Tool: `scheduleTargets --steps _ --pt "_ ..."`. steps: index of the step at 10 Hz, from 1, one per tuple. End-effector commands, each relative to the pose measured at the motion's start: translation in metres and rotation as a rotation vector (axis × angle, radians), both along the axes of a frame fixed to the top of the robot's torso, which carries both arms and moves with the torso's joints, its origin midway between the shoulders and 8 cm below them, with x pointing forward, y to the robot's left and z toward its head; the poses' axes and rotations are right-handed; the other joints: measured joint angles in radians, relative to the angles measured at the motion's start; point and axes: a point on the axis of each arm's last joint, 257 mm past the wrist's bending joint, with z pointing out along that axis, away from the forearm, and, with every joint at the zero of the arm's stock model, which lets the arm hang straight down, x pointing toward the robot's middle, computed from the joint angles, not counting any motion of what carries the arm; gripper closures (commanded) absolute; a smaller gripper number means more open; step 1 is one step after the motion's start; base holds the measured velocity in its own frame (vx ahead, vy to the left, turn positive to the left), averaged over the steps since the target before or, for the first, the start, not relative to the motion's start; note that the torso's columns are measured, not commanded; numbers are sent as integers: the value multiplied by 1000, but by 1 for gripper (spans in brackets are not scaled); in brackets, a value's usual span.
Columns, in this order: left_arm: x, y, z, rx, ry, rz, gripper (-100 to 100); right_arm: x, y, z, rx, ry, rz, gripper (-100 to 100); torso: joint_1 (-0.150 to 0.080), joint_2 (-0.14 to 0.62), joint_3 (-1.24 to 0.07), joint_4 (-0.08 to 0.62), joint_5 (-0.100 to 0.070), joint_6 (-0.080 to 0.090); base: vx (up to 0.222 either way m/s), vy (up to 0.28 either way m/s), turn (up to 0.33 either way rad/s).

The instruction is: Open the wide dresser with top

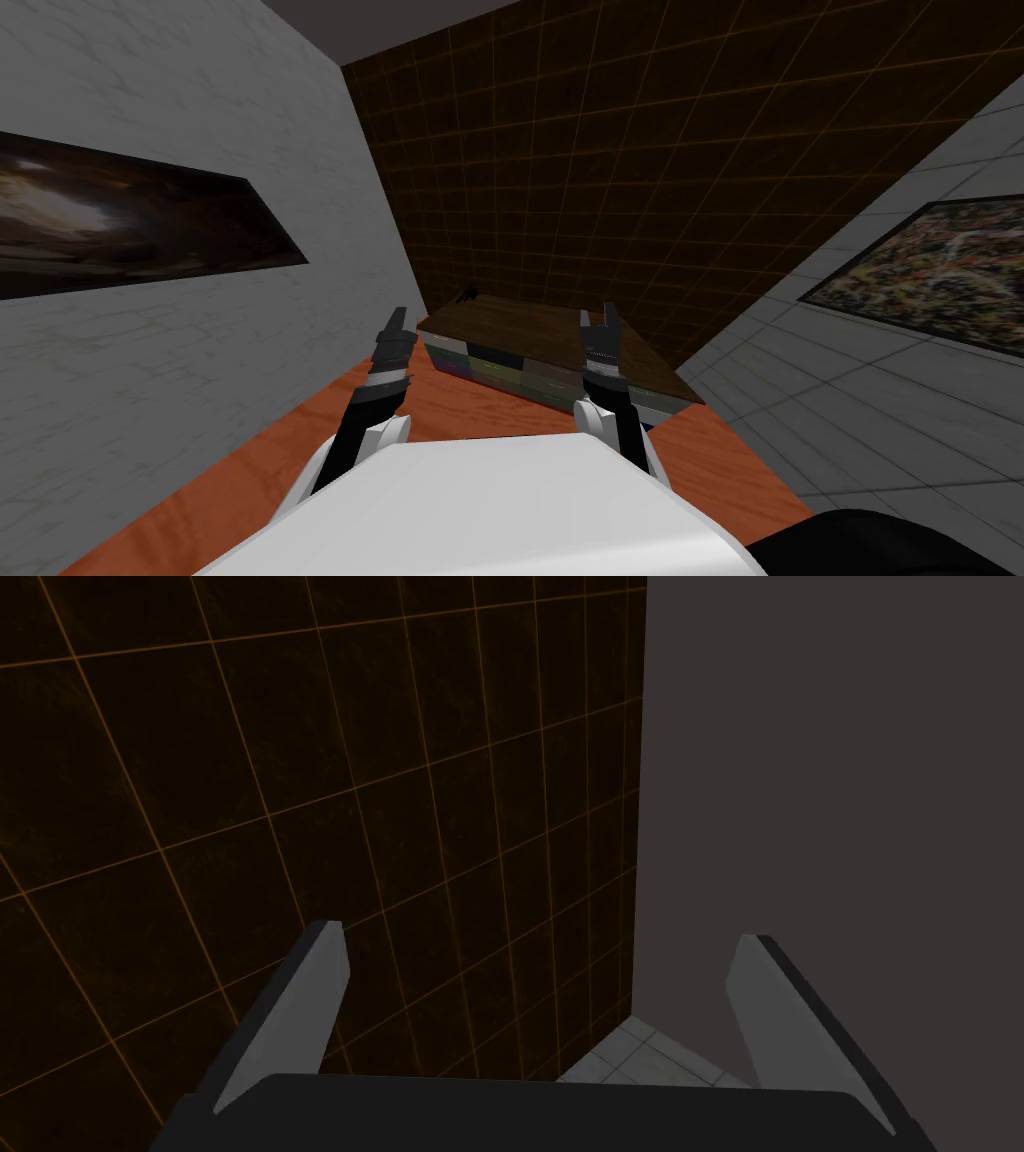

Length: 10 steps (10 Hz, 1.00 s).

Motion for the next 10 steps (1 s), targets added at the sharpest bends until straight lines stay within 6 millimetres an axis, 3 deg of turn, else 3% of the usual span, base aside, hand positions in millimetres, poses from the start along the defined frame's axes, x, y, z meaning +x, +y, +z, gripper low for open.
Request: scheduleTargets --steps 1,9,10 --pt "0 0 0 0 0 0 0 0 0 0 0 0 0 0 0 40 -82 41 0 0 0 0 0" --pt "0 0 0 0 0 0 0 0 0 0 0 0 0 0 0 618 -1234 617 0 0 0 0 0" --pt "0 0 0 0 0 0 0 6 7 -7 -40 32 17 -100 0 691 -1382 691 0 0 11 12 27"
